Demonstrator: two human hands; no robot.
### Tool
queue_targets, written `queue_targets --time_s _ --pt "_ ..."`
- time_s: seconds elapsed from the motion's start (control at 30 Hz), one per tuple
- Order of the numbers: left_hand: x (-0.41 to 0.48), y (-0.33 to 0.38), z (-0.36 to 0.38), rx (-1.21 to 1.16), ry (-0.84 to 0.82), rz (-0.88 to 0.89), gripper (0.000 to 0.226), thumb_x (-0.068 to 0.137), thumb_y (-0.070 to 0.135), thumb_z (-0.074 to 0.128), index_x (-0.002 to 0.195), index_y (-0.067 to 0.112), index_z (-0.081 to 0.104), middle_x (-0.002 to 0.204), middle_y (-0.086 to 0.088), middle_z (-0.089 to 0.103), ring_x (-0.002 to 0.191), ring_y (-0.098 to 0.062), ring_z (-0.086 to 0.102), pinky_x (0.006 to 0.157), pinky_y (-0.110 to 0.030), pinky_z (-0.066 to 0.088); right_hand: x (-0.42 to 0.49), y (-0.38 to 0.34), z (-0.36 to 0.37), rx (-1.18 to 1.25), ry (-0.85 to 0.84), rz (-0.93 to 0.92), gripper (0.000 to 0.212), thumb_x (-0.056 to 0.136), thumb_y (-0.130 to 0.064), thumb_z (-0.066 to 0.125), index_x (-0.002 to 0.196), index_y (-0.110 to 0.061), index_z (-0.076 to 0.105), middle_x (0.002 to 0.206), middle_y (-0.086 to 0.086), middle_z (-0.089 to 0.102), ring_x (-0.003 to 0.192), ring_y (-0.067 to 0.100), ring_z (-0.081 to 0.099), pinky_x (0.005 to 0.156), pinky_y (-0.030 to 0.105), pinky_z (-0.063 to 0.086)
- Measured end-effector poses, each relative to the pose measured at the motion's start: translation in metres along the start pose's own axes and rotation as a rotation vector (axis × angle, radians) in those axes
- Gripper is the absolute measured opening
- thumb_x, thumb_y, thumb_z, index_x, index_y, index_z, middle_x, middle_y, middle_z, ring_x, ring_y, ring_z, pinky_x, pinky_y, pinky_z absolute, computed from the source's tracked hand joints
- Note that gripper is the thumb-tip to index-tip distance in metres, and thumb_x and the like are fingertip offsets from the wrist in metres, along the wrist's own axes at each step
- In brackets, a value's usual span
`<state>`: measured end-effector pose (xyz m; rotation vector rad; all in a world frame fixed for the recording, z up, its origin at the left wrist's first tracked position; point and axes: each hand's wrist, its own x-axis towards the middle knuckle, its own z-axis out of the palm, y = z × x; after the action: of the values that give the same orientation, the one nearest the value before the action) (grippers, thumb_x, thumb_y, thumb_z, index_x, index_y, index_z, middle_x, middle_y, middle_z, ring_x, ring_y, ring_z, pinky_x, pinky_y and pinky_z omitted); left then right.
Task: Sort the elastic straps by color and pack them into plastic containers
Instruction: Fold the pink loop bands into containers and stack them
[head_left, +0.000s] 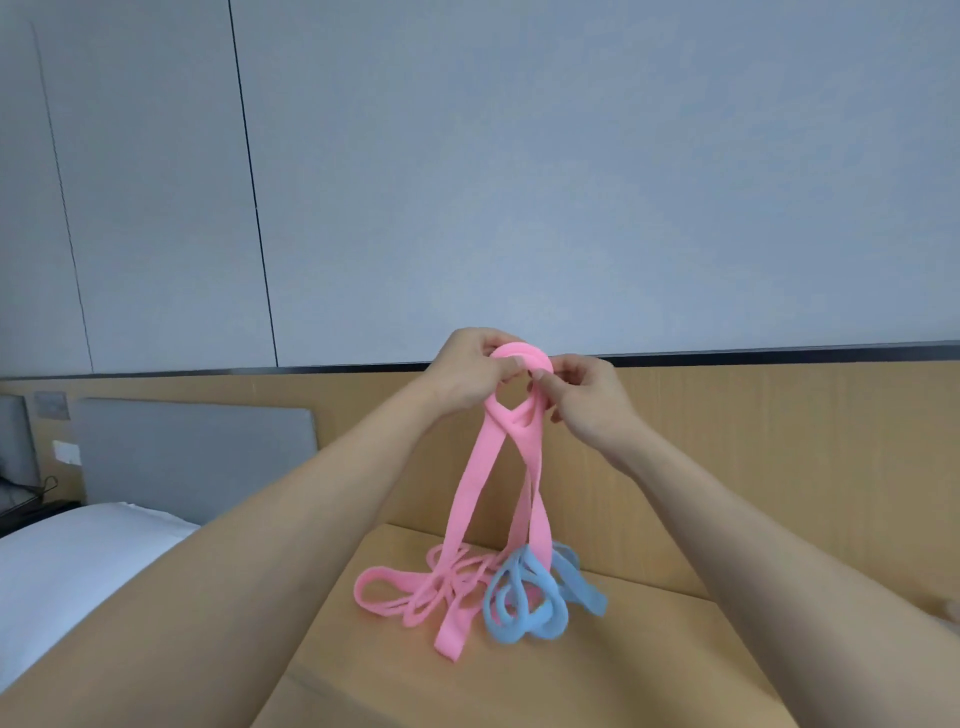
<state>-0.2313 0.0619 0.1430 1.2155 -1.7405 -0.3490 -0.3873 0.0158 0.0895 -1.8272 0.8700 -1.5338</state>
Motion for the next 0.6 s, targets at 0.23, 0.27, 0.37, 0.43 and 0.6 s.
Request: queue_targets --time_s 0.23,0.27,0.37,0.43,0.6 --pt "0.002 -0.018 0.013 -0.209 0.085 -0.152 0.045 0.093 0.025 0.07 0.131 0.013 0.05 0.125 -0.004 0.063 0.113 -0.016 0.063 0.096 -0.03 0.05 0.014 -0.018 -0.004 0.013 0.111 -0.035 0.015 0.098 -0.015 0.064 0.09 -0.004 0.071 0.082 0.012 0.07 0.068 0.02 0.069 0.072 0.04 0.063" --pt "0.0 -0.026 0.015 -0.208 0.053 -0.18 0.048 0.092 0.022 0.07 0.134 0.011 0.048 0.128 -0.006 0.062 0.115 -0.017 0.062 0.1 -0.033 0.05 0.016 -0.02 -0.007 0.021 0.123 -0.037 0.015 0.098 -0.013 0.063 0.091 -0.003 0.071 0.082 0.011 0.068 0.07 0.023 0.071 0.074 0.043 0.063" --pt "-0.01 -0.05 0.024 -0.126 -0.012 -0.287 0.058 0.091 0.02 0.069 0.141 0.01 0.04 0.132 -0.006 0.058 0.121 -0.022 0.059 0.109 -0.044 0.045 0.023 -0.028 -0.017 0.023 0.149 -0.039 0.017 0.099 -0.013 0.062 0.092 0.001 0.07 0.084 0.012 0.067 0.078 0.033 0.074 0.078 0.049 0.062" --pt "-0.02 -0.066 0.033 -0.115 -0.046 -0.334 0.056 0.092 0.02 0.069 0.138 0.012 0.039 0.129 -0.006 0.06 0.118 -0.021 0.059 0.106 -0.043 0.045 0.028 -0.035 -0.024 0.004 0.17 -0.053 0.017 0.099 -0.015 0.062 0.092 -0.001 0.071 0.086 0.012 0.069 0.08 0.035 0.074 0.078 0.048 0.062" --pt "-0.036 -0.09 0.06 -0.106 -0.114 -0.318 0.018 0.096 0.012 0.064 0.114 0.01 0.06 0.111 -0.009 0.069 0.096 -0.016 0.064 0.074 -0.02 0.05 0.035 -0.052 -0.039 0.005 0.194 -0.075 0.016 0.097 -0.015 0.063 0.091 -0.002 0.072 0.083 0.007 0.068 0.07 0.022 0.073 0.076 0.044 0.064"
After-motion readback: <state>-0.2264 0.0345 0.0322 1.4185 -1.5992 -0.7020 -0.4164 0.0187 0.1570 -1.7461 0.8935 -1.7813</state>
